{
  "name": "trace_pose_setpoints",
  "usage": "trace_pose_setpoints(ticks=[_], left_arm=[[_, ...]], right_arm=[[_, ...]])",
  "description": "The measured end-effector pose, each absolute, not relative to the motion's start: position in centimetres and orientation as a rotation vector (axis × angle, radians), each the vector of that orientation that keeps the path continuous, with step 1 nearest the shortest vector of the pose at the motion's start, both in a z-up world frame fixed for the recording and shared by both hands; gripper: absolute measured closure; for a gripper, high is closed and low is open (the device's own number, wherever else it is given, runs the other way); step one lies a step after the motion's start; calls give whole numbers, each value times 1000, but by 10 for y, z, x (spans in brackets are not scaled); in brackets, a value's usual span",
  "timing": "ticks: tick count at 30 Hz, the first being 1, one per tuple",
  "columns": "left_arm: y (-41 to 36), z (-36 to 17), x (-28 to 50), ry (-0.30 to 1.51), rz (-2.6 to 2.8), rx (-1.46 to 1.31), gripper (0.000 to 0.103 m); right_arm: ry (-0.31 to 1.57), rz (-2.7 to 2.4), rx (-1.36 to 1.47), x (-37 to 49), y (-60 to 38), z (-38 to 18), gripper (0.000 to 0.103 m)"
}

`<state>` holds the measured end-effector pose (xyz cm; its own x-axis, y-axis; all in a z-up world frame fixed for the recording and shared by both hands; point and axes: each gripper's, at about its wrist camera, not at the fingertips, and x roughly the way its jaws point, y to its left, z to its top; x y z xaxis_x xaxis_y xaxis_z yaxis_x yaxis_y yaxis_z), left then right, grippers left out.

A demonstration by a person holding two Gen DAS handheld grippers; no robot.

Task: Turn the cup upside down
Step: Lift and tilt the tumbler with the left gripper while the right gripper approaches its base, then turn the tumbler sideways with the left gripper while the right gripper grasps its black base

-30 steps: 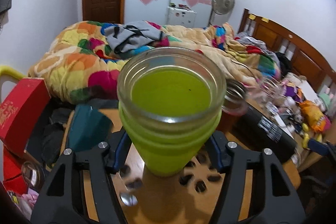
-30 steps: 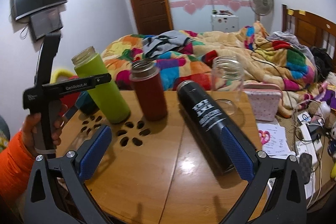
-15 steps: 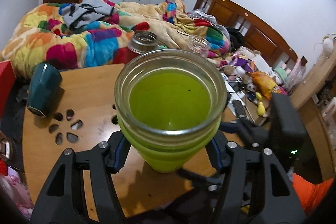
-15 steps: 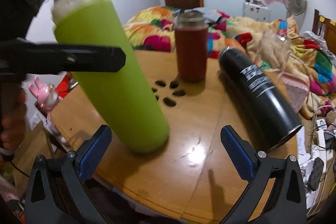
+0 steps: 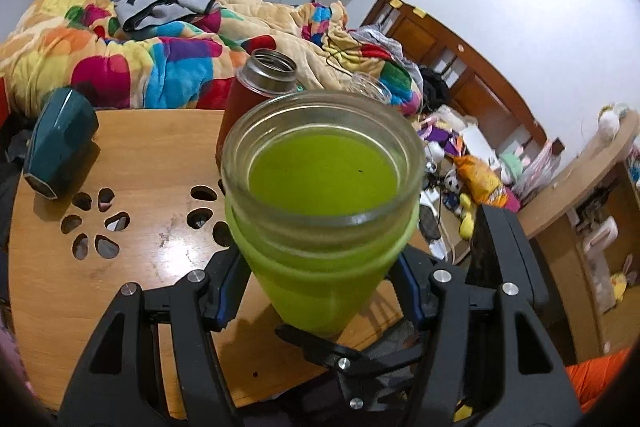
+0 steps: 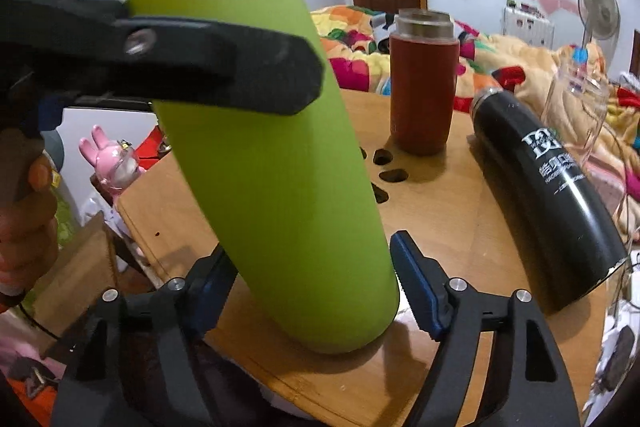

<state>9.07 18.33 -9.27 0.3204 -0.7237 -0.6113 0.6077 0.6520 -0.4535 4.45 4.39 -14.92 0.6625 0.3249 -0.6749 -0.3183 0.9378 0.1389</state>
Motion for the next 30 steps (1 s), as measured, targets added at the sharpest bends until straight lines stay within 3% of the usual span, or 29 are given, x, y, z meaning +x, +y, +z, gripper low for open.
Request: trace_pose_setpoints(ticks=[10,30], left_arm=[[190,-114,116,936,-831,-290,38],[213,-173,143,1142,-732,-455,24]], right_arm=[[742,371,-13,43,44,-148,38],[757,429,-1,44,51,-158,41]])
